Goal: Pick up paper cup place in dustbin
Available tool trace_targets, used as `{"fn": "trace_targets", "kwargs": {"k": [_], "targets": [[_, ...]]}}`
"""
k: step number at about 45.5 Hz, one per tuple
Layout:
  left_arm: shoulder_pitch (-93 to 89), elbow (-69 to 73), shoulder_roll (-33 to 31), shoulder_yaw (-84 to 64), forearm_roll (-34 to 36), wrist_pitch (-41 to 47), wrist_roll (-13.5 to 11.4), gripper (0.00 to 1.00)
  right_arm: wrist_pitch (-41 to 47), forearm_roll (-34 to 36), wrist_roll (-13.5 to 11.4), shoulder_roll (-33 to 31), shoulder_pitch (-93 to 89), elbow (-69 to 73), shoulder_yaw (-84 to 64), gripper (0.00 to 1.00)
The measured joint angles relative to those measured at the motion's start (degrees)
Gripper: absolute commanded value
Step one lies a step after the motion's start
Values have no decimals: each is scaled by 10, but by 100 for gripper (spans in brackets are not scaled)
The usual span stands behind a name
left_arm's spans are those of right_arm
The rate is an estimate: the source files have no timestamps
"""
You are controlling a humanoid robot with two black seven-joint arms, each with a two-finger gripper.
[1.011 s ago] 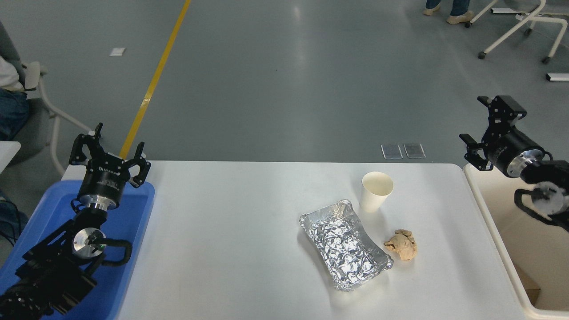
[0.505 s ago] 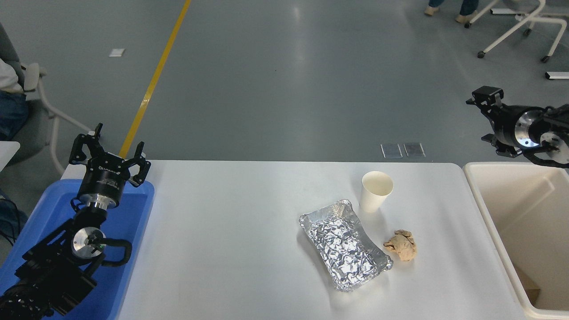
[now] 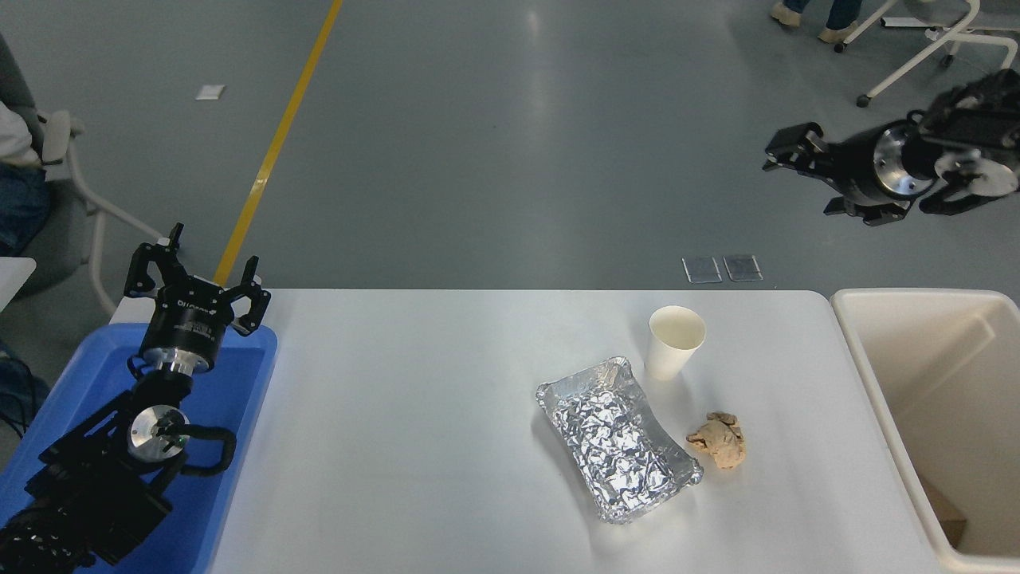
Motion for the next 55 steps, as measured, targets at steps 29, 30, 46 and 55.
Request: {"fn": "trace_targets", "kwargs": {"k": [29, 30, 46, 55], "targets": [[0, 0, 0, 0, 0, 0, 0, 99, 95, -2, -1, 101, 71, 78, -34, 100], [0, 0, 0, 0, 0, 0, 0, 99, 93, -2, -1, 102, 68, 77, -34, 100], [0, 0, 0, 0, 0, 0, 0, 99, 36, -4, -2, 129, -46, 13, -41, 100], [0, 0, 0, 0, 0, 0, 0, 99, 13, -5, -2, 140, -118, -44, -43, 100]]}}
